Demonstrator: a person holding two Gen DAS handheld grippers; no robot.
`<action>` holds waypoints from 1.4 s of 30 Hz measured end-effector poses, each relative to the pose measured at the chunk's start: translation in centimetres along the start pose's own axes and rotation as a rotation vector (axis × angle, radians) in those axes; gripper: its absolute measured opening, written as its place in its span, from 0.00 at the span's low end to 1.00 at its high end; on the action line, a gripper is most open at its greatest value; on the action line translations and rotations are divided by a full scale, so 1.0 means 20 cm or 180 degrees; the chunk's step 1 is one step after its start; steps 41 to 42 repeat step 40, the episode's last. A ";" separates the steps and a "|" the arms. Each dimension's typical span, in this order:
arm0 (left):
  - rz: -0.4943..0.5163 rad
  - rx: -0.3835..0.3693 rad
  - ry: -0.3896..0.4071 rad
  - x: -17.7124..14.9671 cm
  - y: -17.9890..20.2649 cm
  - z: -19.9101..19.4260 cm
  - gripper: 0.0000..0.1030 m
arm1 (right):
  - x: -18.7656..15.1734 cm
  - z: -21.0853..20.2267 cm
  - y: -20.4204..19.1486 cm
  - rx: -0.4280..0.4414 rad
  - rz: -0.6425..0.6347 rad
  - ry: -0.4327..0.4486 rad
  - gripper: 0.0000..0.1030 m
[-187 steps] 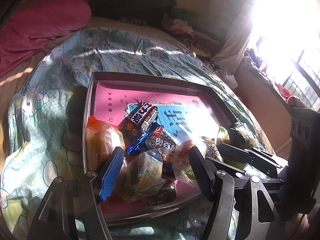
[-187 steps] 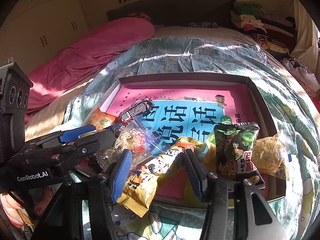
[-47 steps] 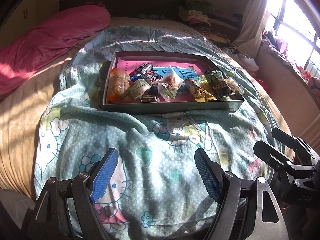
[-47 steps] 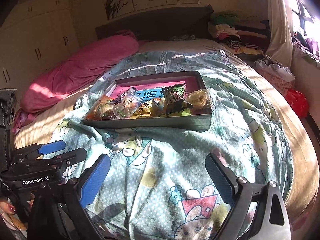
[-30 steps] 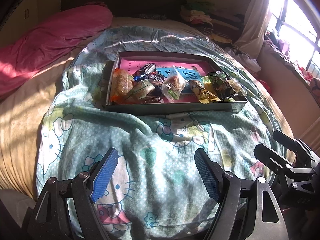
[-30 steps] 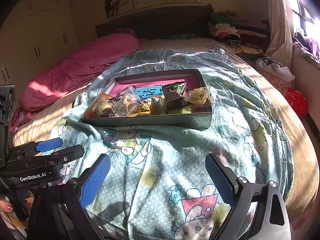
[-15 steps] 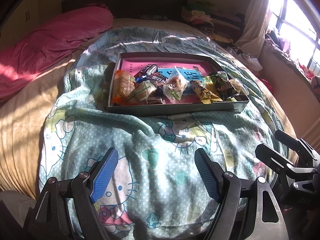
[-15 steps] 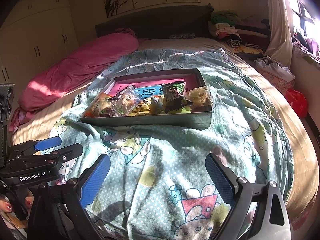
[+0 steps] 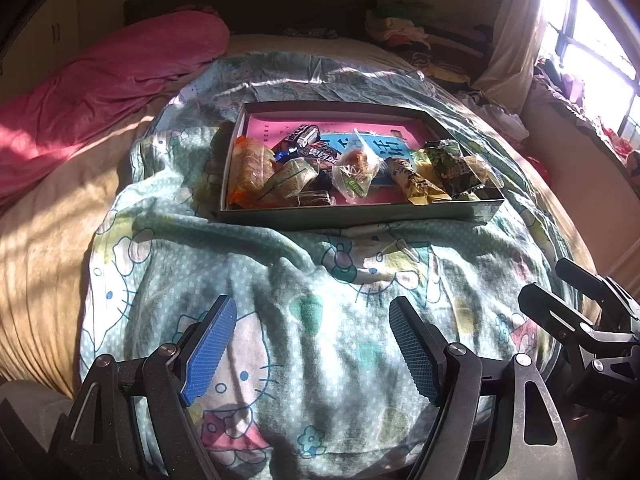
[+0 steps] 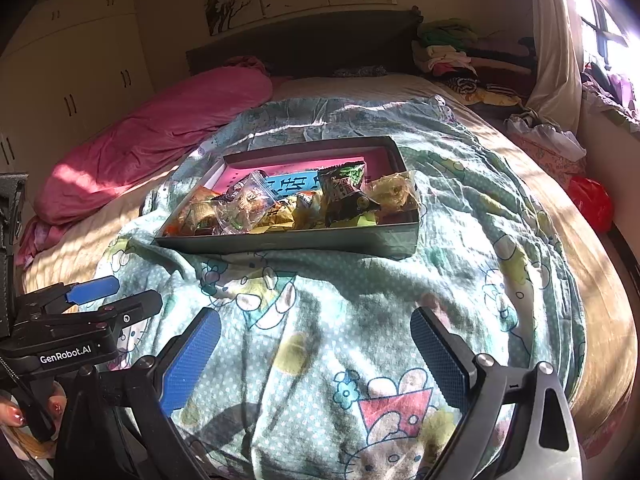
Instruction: Organize snacks
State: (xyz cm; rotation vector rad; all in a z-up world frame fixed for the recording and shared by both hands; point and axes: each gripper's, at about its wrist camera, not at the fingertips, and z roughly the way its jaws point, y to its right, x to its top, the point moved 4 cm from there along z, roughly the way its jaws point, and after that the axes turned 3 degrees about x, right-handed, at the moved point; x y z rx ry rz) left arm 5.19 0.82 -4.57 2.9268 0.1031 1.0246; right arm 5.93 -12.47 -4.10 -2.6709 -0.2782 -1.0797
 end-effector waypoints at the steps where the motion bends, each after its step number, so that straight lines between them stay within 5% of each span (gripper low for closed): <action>1: 0.0000 0.0008 0.0005 0.00 0.00 0.00 0.77 | 0.00 0.00 0.00 0.0002 0.0001 -0.0002 0.93; 28: 0.0016 0.0091 0.0077 0.01 -0.02 -0.01 0.77 | 0.02 0.00 0.04 -0.0058 0.0059 0.0048 0.93; 42: -0.0314 0.0248 0.0273 0.16 -0.24 0.05 0.77 | 0.11 0.07 0.32 -0.0368 0.0336 0.0188 0.94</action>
